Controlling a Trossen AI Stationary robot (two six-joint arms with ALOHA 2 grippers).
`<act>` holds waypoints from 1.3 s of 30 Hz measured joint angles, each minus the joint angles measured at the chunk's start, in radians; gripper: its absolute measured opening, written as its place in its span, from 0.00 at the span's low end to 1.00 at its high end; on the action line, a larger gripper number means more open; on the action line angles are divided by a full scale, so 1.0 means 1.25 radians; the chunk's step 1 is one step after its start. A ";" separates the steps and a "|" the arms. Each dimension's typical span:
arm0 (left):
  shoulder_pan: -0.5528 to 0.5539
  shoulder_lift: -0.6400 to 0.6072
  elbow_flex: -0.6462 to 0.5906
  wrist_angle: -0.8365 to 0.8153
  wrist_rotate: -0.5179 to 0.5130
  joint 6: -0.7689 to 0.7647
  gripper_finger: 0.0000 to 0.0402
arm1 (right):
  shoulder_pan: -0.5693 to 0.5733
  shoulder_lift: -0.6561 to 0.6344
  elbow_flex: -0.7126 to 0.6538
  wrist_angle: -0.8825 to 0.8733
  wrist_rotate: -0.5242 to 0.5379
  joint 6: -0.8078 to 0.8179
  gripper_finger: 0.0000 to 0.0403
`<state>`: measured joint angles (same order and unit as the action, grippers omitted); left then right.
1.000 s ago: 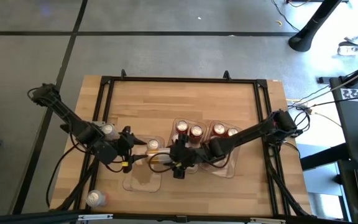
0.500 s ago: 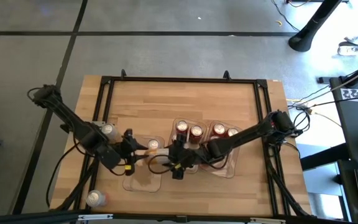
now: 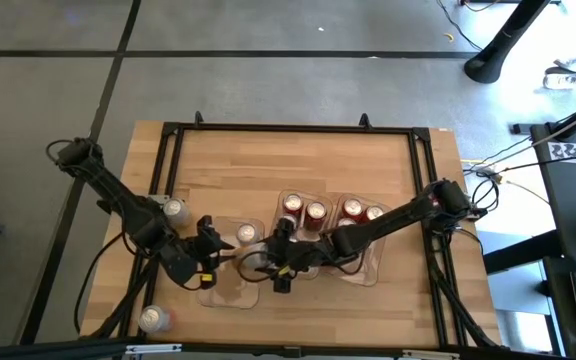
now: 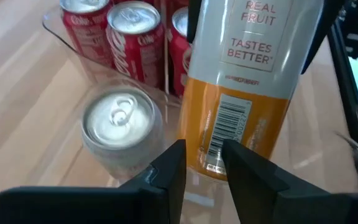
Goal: Sort soda cans
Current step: Put the bottom right orange white soda can into the left transparent bin
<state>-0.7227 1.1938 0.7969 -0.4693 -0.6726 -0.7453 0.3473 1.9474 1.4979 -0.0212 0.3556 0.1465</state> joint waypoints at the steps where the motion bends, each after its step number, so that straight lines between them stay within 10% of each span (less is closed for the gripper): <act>1: -0.003 0.000 -0.001 -0.001 0.003 -0.005 0.25 | -0.001 0.006 0.000 0.008 -0.006 -0.002 0.71; 27: -0.026 0.028 -0.005 -0.019 0.014 -0.048 0.25 | -0.013 0.030 0.002 0.166 -0.034 -0.058 0.70; 39: -0.054 -0.125 0.023 -0.183 0.054 -0.077 0.25 | -0.013 0.085 0.005 0.188 -0.078 -0.058 0.70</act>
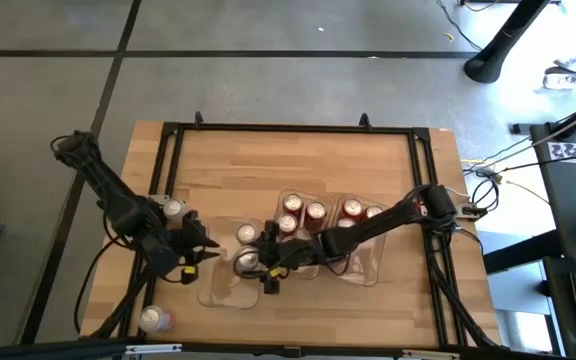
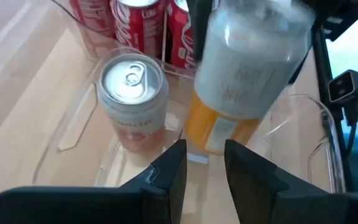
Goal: Sort soda cans
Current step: Put the bottom right orange white soda can into the left transparent bin
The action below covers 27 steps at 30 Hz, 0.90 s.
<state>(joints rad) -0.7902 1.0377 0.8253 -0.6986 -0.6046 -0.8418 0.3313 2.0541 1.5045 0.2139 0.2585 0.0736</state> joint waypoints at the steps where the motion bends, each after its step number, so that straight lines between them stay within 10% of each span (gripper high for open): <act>1: 0.000 -0.012 0.000 -0.008 -0.001 0.000 0.25 | 0.000 0.007 0.000 -0.001 0.000 0.000 0.70; 27: 0.000 -0.051 0.000 -0.062 -0.028 -0.043 0.25 | -0.010 0.088 -0.001 -0.047 0.056 0.001 0.82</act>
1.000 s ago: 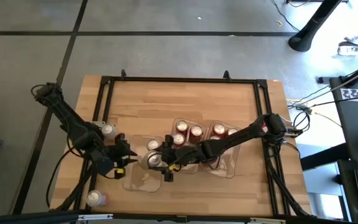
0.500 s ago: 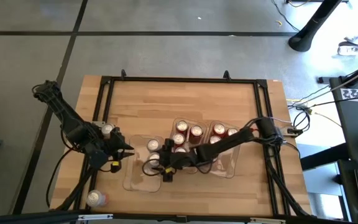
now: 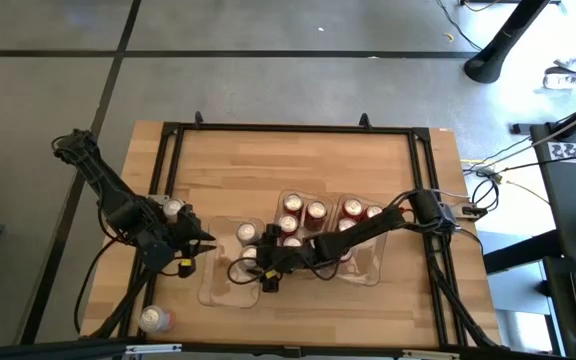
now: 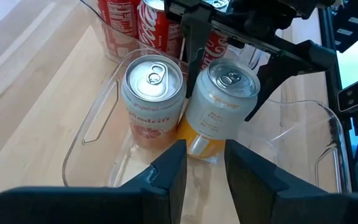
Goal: Sort soda cans
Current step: Put the bottom right orange white soda can into the left transparent bin, then put the top orange white soda can into the left transparent bin
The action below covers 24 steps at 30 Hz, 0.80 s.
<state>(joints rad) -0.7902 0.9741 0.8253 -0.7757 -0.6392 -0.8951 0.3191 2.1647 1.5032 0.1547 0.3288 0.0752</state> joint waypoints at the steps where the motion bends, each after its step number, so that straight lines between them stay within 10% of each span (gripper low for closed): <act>1: 0.000 0.000 0.000 0.000 0.000 0.000 0.25 | 0.000 0.000 0.000 0.000 0.000 0.000 0.83; 24: 0.002 0.000 0.000 0.001 0.000 0.060 0.25 | 0.027 -0.141 -0.001 -0.150 -0.017 -0.002 0.89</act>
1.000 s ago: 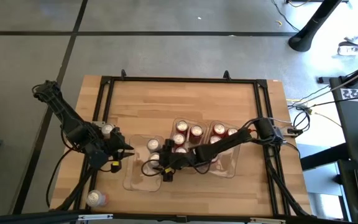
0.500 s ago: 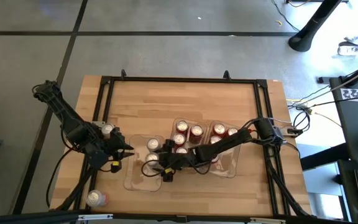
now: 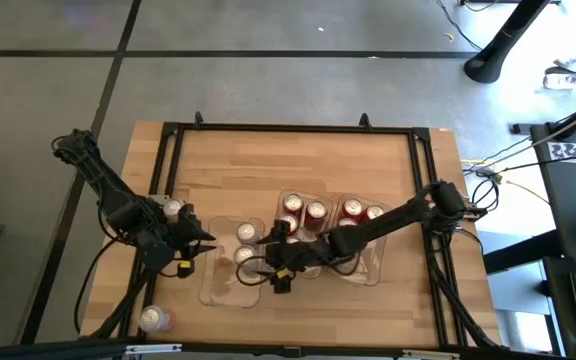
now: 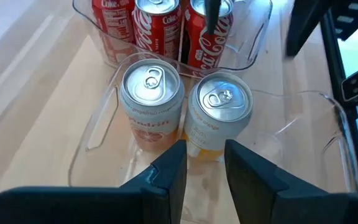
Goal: Sort soda cans
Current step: Put the top orange white soda can into the left transparent bin
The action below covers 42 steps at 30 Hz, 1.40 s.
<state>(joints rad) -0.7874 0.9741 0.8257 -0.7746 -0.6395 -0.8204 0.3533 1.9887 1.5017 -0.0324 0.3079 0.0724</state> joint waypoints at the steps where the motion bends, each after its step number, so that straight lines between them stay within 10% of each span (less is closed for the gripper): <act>1: 0.002 0.000 0.000 0.000 0.000 0.013 0.25 | 0.004 -0.013 0.000 -0.011 -0.002 0.000 0.89; 8: 0.039 -0.001 0.000 0.007 0.007 0.054 0.25 | 0.052 -0.054 0.000 -0.135 -0.003 0.017 0.89; 14: 0.139 -0.009 0.022 0.006 0.177 0.141 0.32 | 0.101 -0.055 -0.007 -0.203 0.037 0.069 0.89; 33: 0.337 -0.015 0.086 0.114 0.138 0.438 0.44 | 0.254 -0.054 -0.157 -0.196 0.223 0.328 0.89; 42: 0.409 -0.015 0.086 0.043 0.149 0.423 0.80 | 0.318 -0.054 -0.182 -0.199 0.343 0.434 0.89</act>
<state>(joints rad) -0.2761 0.9558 0.9335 -0.7213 -0.4532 -0.2921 0.7512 1.9213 1.2747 -0.2814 0.7366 0.6146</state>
